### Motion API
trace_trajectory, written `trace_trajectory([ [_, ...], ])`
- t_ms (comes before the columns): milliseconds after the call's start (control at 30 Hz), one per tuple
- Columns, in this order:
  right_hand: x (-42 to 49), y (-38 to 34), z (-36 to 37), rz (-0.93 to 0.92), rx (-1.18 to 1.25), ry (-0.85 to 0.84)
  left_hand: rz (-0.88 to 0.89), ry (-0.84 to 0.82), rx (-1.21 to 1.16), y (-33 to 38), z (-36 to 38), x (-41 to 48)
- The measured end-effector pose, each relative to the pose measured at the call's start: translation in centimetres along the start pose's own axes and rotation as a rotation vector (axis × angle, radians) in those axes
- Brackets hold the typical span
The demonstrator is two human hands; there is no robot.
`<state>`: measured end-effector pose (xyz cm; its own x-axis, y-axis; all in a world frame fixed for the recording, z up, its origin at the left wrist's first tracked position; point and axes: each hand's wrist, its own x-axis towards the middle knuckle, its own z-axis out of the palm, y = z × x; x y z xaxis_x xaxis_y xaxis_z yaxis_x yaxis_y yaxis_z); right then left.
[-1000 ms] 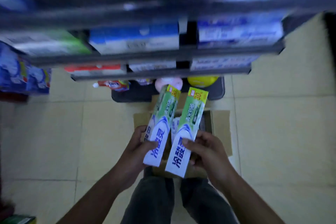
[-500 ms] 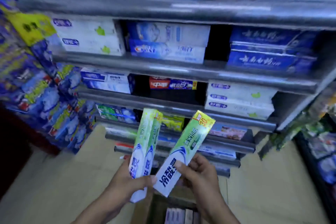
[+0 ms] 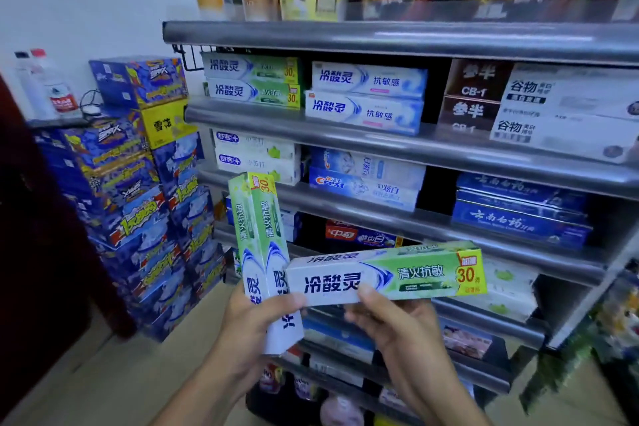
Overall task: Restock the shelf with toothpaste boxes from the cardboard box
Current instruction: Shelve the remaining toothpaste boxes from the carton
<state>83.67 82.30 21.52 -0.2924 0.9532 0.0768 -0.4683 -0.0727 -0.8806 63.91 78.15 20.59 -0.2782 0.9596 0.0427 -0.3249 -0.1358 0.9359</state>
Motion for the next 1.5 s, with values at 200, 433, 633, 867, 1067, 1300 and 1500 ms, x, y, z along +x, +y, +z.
trace_trajectory([
  [200, 2.4, -3.6, 0.5, -0.243, 0.045, 0.154, 0.056, 0.038, -0.008, 3.3, -4.1, 2.8],
  [433, 6.2, -3.7, 6.0, -0.465, -0.174, 0.213, 0.173, 0.07, 0.035, 8.1, -9.2, 7.9],
  [633, 10.2, -2.4, 11.4, -0.522, -0.151, 0.252, 0.282, 0.165, 0.048, 11.4, -12.7, 13.5],
  [867, 15.5, -2.8, 17.1, -0.64, -0.276, 0.282, 0.472, 0.264, 0.159, 16.2, -14.5, 20.0],
  [1067, 20.3, -4.7, 19.5, -0.686, -0.537, 0.464, 0.572, 0.209, 0.236, 20.5, -14.4, 24.1],
  [1300, 24.0, -6.2, 20.7, -0.836, -0.831, 0.524, 0.629, 0.17, 0.358, 22.2, -13.4, 27.6],
  [1500, 25.7, -6.0, 21.2, -0.785, -1.055, 0.567, 0.626, 0.176, 0.544, 21.8, -13.5, 29.2],
])
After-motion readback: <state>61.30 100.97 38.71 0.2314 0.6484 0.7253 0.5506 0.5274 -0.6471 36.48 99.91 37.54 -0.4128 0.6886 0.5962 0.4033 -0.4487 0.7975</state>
